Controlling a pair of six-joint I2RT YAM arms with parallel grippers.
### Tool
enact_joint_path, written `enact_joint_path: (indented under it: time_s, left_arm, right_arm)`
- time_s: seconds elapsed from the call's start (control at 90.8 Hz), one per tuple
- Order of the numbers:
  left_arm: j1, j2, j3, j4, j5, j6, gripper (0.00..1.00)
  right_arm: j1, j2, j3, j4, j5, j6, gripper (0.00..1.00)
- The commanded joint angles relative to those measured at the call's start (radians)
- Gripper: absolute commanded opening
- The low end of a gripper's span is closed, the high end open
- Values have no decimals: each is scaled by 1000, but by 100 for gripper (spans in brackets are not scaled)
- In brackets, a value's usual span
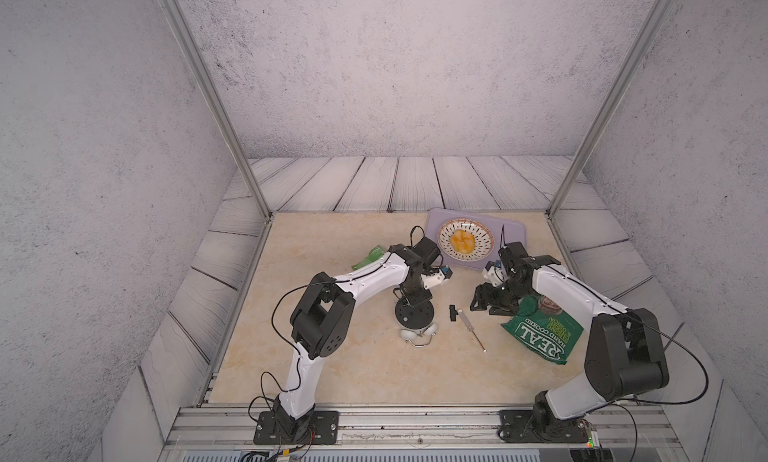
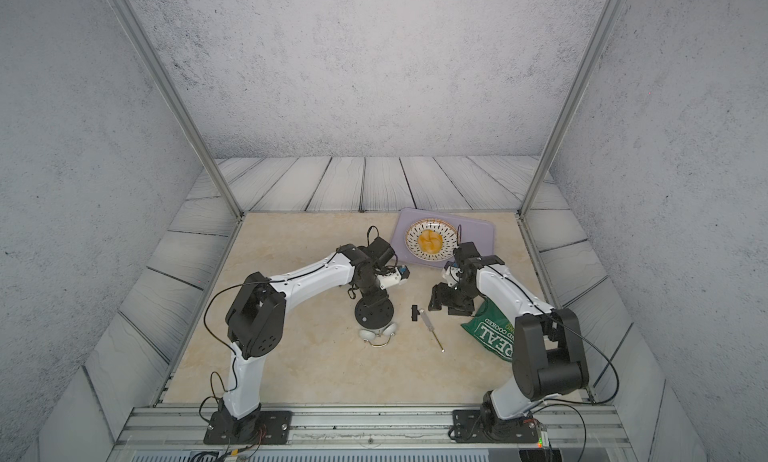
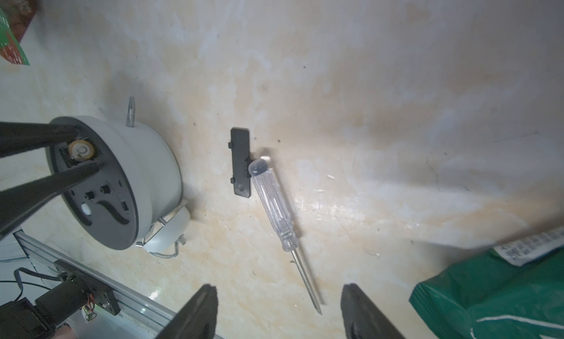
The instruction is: Remove the battery from the alarm
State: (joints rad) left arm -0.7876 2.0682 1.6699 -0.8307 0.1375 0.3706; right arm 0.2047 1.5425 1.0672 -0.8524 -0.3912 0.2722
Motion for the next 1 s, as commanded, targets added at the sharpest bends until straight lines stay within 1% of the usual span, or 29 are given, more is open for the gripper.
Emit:
enact_joint_path:
  time_s: [0.0, 0.11, 0.198, 0.253, 0.385, 0.506, 0.561, 0.638, 0.716, 0.826, 0.914, 0.991]
  left_arm:
    - [-1, 24, 10, -47, 17, 14, 28]
    - [-2, 6, -24, -34, 15, 14, 23]
    - [-2, 9, -29, -36, 5, 16, 15]
    - [-2, 4, -17, -52, 0, 16, 12]
    - [-2, -62, 33, -79, -26, 2, 9]
    - [10, -178, 55, -70, -106, -34, 7]
    - [33, -224, 42, -52, -128, -55, 7]
    - [84, -256, 19, -38, -124, -95, 6]
    - [134, -245, -22, -15, -120, -138, 6]
    - [184, -169, -28, -26, -110, -191, 6]
    - [212, -112, -24, -7, -89, -223, 5]
    - [228, -66, -24, 21, -72, -241, 5]
  right_arm:
    - [5, -31, -7, -2, -5, -8, 70]
    - [5, -32, -9, 2, -1, -5, 70]
    - [5, -28, -6, 5, -1, -4, 70]
    - [5, -27, -3, 6, -3, -3, 70]
    - [5, -25, 10, 9, -7, -4, 70]
    - [16, -22, 21, 26, -18, -9, 70]
    - [27, -17, 31, 33, -19, -14, 70]
    - [61, 1, 61, 39, -11, -27, 71]
    - [108, 26, 106, 39, 18, -52, 70]
    - [175, 78, 155, 67, 61, -90, 70]
    - [220, 140, 198, 83, 62, -105, 66]
    - [251, 196, 235, 96, 49, -116, 60]
